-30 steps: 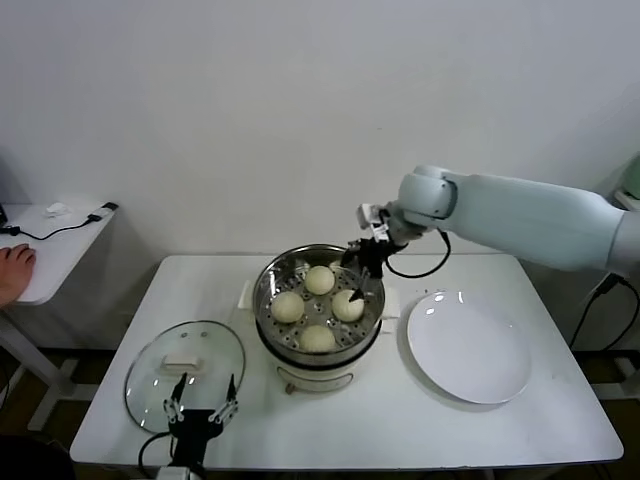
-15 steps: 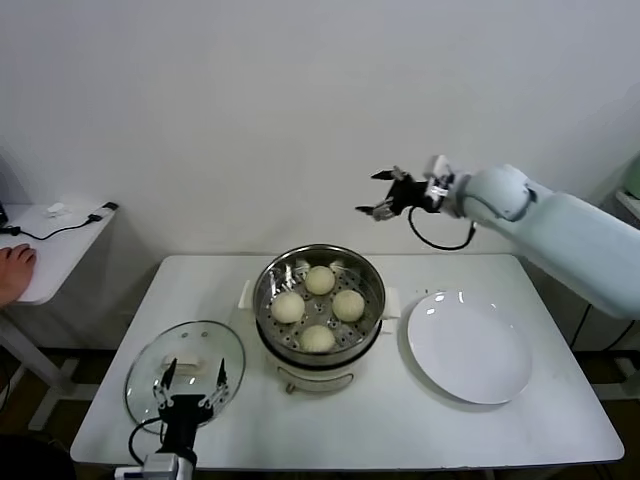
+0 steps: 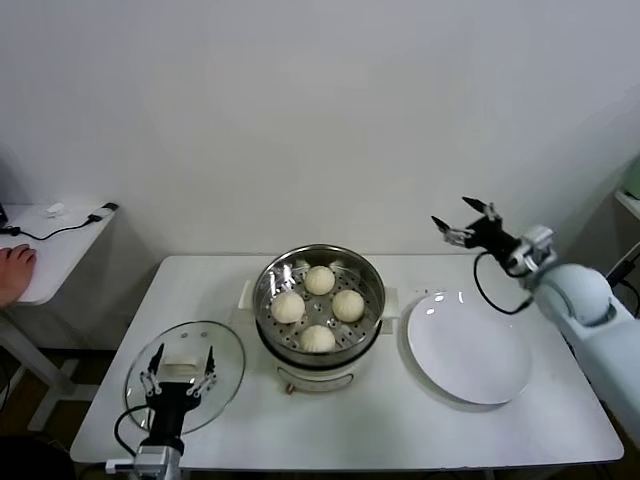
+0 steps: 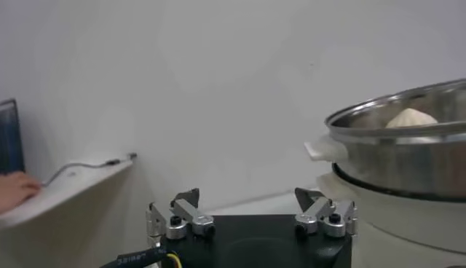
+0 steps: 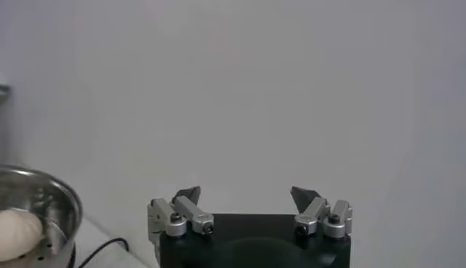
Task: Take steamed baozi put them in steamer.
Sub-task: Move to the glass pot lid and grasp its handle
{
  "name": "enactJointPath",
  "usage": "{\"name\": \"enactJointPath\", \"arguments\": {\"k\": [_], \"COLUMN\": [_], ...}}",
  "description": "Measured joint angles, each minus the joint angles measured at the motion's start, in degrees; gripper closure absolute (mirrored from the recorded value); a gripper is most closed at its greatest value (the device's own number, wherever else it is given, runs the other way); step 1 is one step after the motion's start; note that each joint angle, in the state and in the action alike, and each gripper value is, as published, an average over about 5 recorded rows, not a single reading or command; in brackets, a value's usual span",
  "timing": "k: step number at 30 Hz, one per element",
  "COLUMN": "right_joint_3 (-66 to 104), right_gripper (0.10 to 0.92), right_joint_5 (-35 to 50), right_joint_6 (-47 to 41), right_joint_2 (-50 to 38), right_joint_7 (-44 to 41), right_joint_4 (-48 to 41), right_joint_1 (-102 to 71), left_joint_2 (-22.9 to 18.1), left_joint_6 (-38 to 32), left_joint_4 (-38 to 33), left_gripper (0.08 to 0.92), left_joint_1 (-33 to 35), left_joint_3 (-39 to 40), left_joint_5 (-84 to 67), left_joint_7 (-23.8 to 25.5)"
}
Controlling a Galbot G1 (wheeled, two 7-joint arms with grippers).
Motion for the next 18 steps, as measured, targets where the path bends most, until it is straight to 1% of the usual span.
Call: {"name": "enactJointPath", "arguments": {"k": [5, 9, 13, 18], "right_joint_3": [11.46, 16.57, 19.44, 20.92], "right_gripper": [0.203, 0.203, 0.203, 0.203], "right_joint_5": [-2.59, -3.94, -5.25, -6.93], "right_joint_6": [5.08, 9.36, 12.88, 15.83], "right_joint_2": [5.64, 10.27, 14.47, 18.93], "right_joint_7": [0.84, 1.39, 1.87, 2.43], "right_joint_4": [0.99, 1.29, 1.63, 1.67], "right_joint_1": [-15.41, -25.24, -32.1, -37.1], "left_joint_2": [0.63, 1.17, 2.15, 4.04], "left_joint_6": [-2.37, -4.44, -6.14, -6.37], "left_joint_4": [1.72, 3.49, 5.78, 9.61], "left_gripper": [0.177, 0.177, 0.177, 0.177], "left_joint_1": [-0.6, -0.77, -0.75, -0.66], "left_joint_3": [-0.38, -0.95, -1.58, -2.09], "left_joint_5": [3.7, 8.01, 14.76, 27.1], "left_joint_7": [-1.97, -4.84, -8.55, -14.79]}}
